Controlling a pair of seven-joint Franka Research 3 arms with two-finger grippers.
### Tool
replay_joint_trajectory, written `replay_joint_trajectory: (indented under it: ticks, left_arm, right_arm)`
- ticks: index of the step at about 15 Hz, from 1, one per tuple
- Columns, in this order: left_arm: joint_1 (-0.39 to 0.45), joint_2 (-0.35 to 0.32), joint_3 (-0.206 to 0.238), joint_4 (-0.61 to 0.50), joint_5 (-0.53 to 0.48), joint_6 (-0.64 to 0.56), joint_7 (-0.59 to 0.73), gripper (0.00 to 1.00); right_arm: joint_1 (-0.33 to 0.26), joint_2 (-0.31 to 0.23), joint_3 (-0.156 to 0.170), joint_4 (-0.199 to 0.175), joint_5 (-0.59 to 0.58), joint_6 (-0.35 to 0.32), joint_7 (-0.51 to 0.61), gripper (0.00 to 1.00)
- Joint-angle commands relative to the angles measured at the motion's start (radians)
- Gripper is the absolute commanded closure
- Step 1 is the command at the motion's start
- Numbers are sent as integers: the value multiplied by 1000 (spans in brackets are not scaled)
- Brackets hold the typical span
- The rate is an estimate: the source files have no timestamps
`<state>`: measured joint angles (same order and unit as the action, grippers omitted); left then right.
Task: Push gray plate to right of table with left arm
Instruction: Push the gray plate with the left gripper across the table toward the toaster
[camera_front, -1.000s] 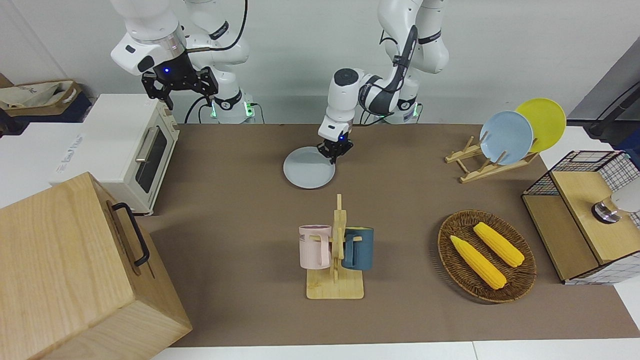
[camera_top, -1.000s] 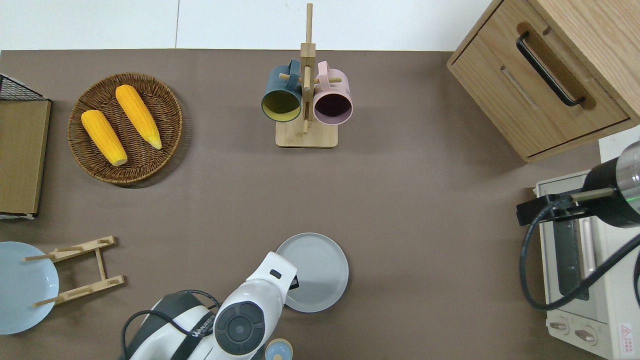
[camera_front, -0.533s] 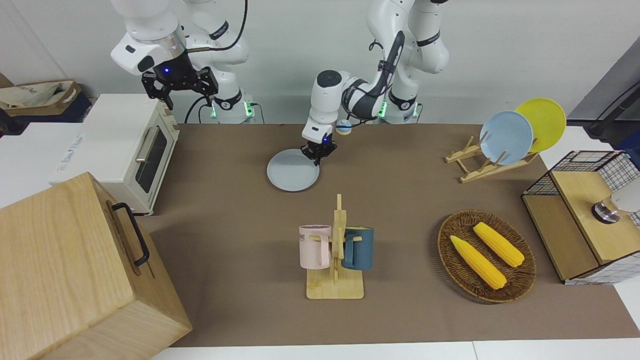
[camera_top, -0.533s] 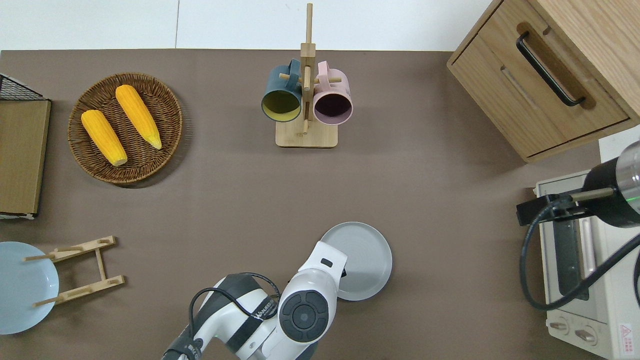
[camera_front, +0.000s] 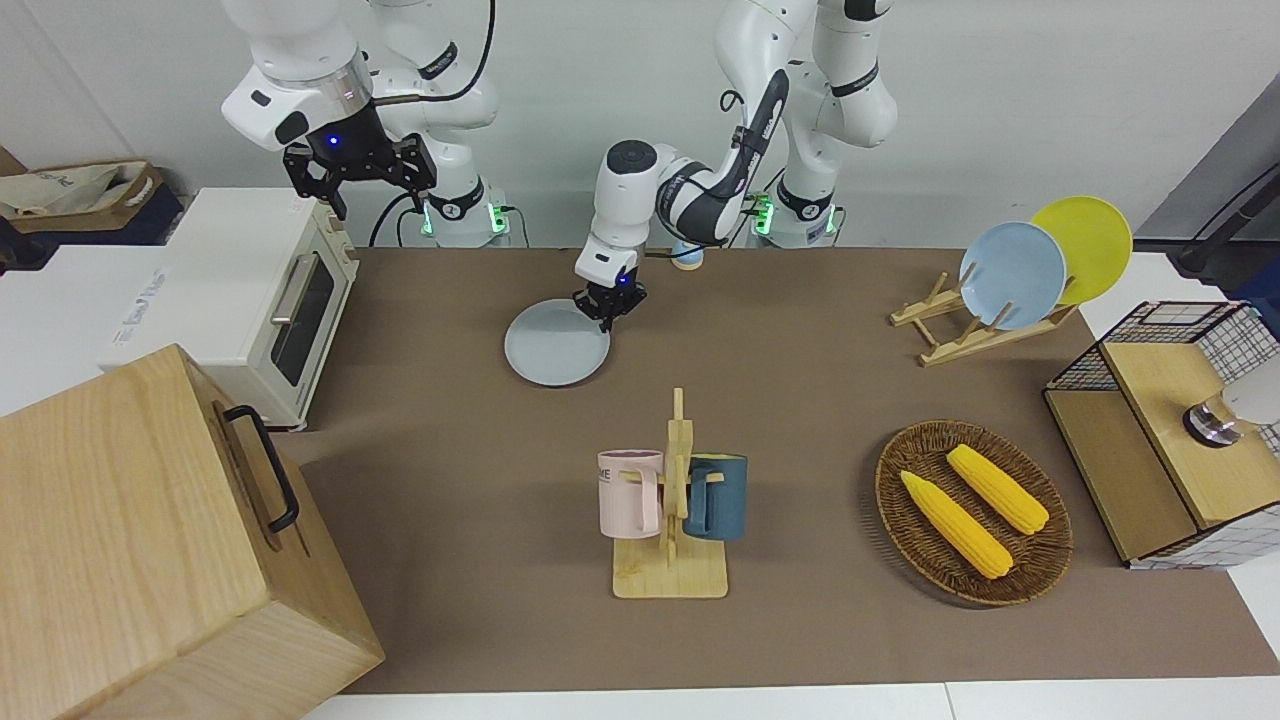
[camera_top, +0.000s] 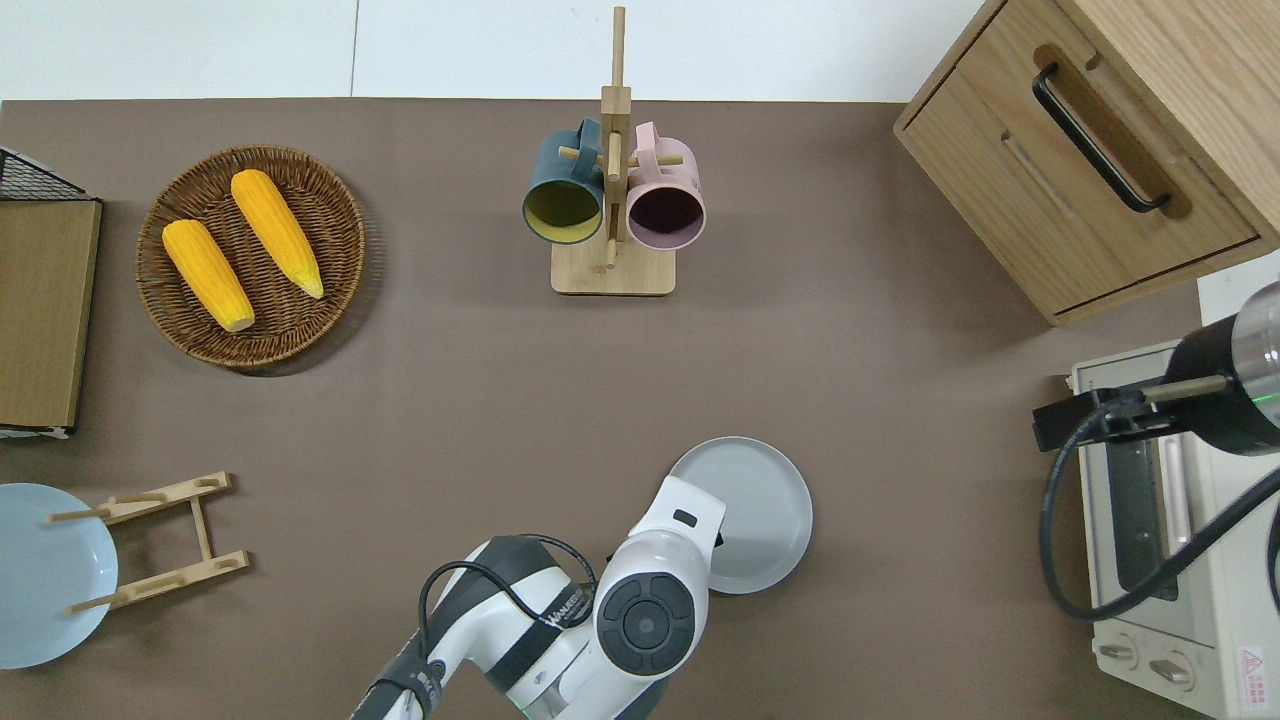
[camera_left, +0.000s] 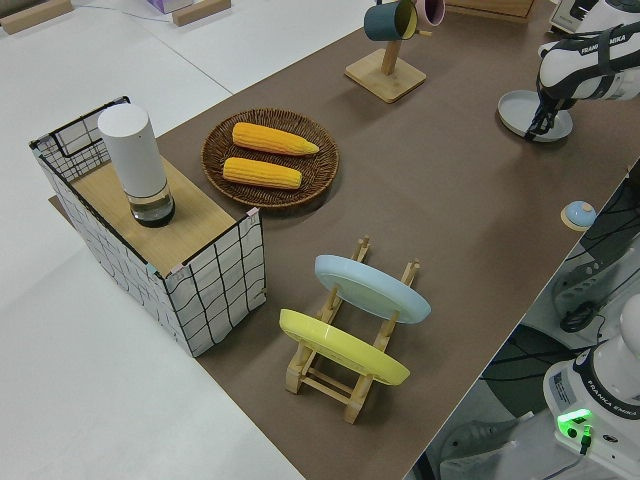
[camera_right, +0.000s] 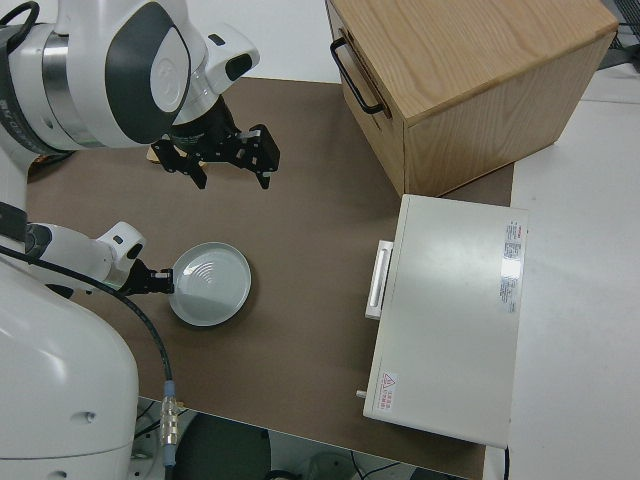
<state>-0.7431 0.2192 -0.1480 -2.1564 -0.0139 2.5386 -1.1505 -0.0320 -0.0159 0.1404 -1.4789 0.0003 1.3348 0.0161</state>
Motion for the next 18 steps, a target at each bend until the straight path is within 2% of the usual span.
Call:
replay_joint_trajectory:
  ticks: [1,6,10,11,12,13,14,16,18]
  left_arm:
    - [-13,63,-22,87,-11,-24,-34,1000]
    - [-21,115,-50,153,-1,-24,-63,1000]
    - [-21,121,-51,171,0,-24,-74,984]
    - [-21,121,-51,171,0,-24,-74,889]
    - [-21,121,-51,171,2,-24,-74,741]
    - [-21,126,-51,176,-1,-24,-74,515]
    - [-19,127,-51,182,-1,-30,-75,360]
    - [-19,127,-51,193,0,-49,-75,210]
    - [-19,127,-51,196,5,-64,-74,14]
  right_arm:
    - [-20,-2,16,9,4,-16,12,17]
    - [-20,-2,16,9,4,-16,13,17]
    - [-20,-2,16,9,4,-16,12,17]
    - [-20,-2,16,9,4,-16,13,17]
    - [-20,-2,16,9,4,-16,12,17]
    - [-19,-2,16,9,4,-16,12,17]
    - [-19,-2,16,9,4,-16,13,17]
    - [-19,-2,16,9,4,-16,13,17]
    - [-19,-2,16,9,4,-16,13,17]
